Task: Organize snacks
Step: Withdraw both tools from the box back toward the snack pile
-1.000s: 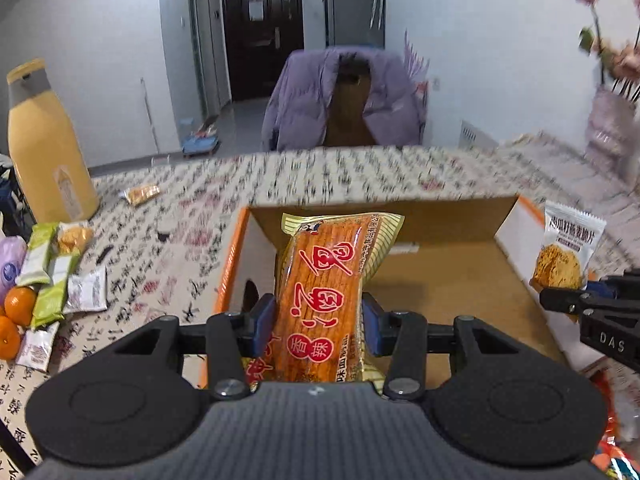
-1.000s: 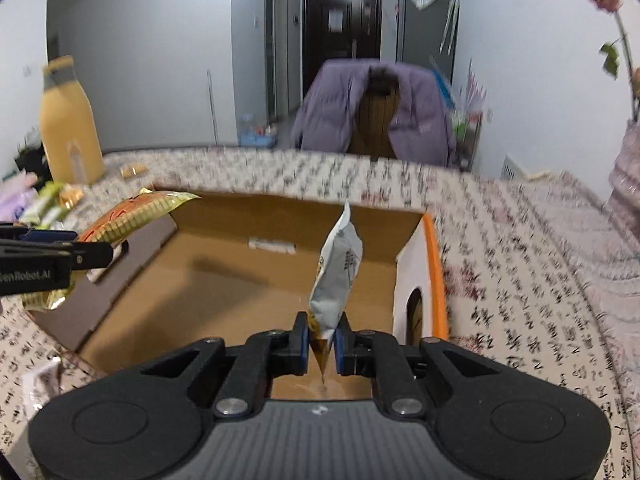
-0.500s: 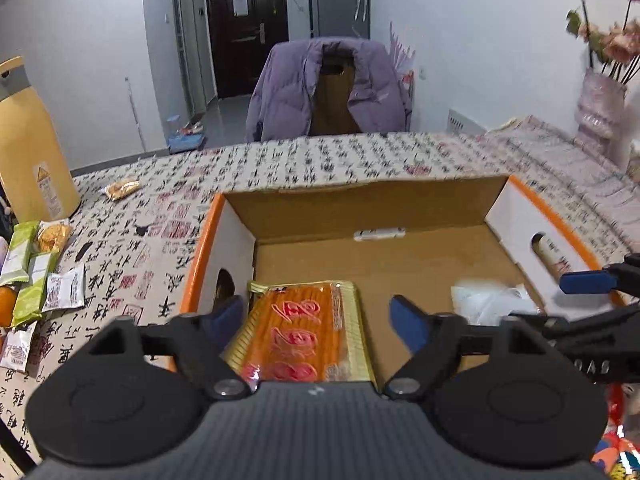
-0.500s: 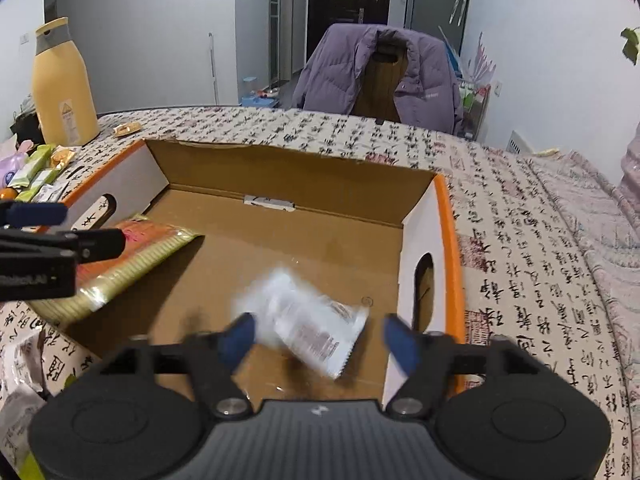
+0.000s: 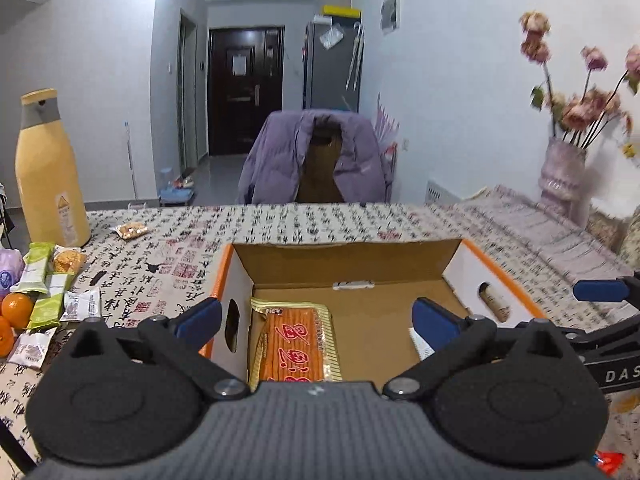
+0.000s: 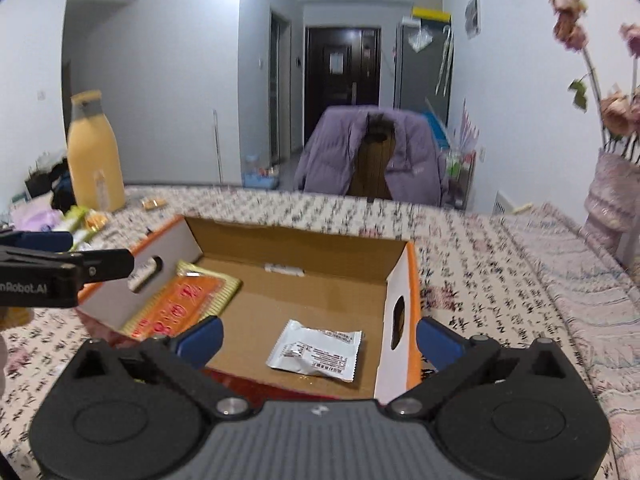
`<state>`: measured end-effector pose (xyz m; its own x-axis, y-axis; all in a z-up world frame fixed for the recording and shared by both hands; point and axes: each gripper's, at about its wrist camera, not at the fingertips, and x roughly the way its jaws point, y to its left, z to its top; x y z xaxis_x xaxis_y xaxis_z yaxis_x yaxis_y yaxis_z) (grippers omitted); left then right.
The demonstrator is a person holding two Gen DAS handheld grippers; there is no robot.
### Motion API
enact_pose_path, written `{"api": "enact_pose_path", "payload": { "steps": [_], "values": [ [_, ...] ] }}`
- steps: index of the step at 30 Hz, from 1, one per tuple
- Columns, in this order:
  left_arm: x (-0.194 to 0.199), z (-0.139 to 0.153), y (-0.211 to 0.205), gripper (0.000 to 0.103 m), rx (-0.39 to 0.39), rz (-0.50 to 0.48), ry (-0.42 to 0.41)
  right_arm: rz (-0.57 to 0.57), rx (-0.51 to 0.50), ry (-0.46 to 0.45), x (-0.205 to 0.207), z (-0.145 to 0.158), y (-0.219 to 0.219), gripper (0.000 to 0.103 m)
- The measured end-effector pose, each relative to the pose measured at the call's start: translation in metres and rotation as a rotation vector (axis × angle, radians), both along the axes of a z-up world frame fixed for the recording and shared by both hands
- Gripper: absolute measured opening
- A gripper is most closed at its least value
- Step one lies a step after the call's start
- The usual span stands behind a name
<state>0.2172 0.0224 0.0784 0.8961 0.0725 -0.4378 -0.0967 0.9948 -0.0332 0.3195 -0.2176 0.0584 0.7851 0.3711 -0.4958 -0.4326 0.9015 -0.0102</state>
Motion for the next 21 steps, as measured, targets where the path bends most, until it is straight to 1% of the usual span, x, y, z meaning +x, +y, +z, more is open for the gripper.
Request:
{"api": "enact_pose_path", "payload": {
  "steps": [5,12,16,21],
  "values": [
    [-0.042,0.005,-0.002,0.103,-0.02,-0.018,-0.068,0.001,0.034,-0.092,-0.049,0.006,-0.015,0.103],
    [-0.095,0.0,-0.006,0.103,-0.027,-0.034,-0.133,0.011,0.081,-0.17,-0.111,0.001,-0.03,0.103],
    [-0.118,-0.007,-0.008,0.103,-0.039,-0.045,-0.149,0.017,0.107,-0.183,-0.138,-0.007,-0.035,0.103],
    [-0.143,-0.022,-0.011,0.103,-0.039,-0.056,-0.156,0.006,0.127,-0.17,-0.16,-0.022,-0.038,0.103]
  ]
}}
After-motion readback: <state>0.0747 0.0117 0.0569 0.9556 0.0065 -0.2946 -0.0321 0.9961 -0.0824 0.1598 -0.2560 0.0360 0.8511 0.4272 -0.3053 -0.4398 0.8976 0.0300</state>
